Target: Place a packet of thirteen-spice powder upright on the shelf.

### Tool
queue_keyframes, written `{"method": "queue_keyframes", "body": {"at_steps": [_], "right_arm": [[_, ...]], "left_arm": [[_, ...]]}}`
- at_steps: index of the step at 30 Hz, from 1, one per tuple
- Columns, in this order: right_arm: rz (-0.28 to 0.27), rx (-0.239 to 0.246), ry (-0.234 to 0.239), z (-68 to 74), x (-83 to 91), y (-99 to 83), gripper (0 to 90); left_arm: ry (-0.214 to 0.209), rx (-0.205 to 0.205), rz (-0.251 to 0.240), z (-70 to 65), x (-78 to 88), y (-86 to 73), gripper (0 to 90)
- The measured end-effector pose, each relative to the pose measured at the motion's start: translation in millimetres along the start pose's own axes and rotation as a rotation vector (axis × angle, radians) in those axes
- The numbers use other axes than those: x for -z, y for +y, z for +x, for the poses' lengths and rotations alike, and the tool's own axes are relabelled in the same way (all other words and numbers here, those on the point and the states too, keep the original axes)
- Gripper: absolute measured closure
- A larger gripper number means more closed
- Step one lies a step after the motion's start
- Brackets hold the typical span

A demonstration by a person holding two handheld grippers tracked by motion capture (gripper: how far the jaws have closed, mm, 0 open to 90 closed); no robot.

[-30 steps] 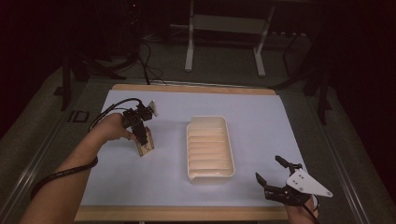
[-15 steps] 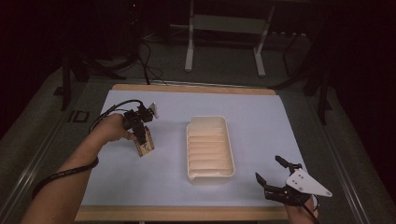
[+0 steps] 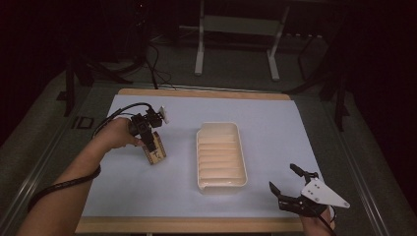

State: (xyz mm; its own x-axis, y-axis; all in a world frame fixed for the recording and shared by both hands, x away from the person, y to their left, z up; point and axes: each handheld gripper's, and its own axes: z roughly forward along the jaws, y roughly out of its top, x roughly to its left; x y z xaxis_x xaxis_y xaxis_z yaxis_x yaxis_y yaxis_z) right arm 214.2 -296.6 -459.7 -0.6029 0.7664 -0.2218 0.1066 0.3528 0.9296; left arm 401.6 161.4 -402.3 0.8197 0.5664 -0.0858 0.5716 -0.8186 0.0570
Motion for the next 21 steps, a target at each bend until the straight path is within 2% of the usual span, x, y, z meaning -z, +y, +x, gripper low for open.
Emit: {"method": "queue_keyframes", "body": {"at_steps": [4,5,6,9,10,15,21], "right_arm": [[-0.001,0.005,-0.002,0.3,0.0,0.3,14.5],[-0.001,0.005,-0.002,0.3,0.0,0.3,14.5],[-0.001,0.008,-0.003,0.3,0.1,0.4,14.5],[-0.004,0.005,-0.003,-0.2,0.5,0.4,14.5],[-0.005,0.005,-0.003,-0.3,0.5,0.4,14.5],[-0.003,0.007,-0.002,0.3,0.4,0.6,14.5],[-0.004,0.006,0.0,-0.2,0.3,0.4,14.5]], "left_arm": [[0.007,-0.054,-0.008,-8.6,6.4,2.0,67.9],[0.007,-0.054,-0.008,-8.6,6.4,2.0,67.9],[0.007,-0.087,-0.022,-12.8,9.7,2.5,67.9],[0.002,-0.125,-0.054,-18.4,14.9,3.4,67.9],[0.001,-0.131,-0.066,-20.8,16.8,3.8,68.0],[0.009,-0.17,-0.065,-30.6,25.1,7.9,68.0],[0.013,-0.212,-0.1,-44.1,35.8,11.4,68.1]]}}
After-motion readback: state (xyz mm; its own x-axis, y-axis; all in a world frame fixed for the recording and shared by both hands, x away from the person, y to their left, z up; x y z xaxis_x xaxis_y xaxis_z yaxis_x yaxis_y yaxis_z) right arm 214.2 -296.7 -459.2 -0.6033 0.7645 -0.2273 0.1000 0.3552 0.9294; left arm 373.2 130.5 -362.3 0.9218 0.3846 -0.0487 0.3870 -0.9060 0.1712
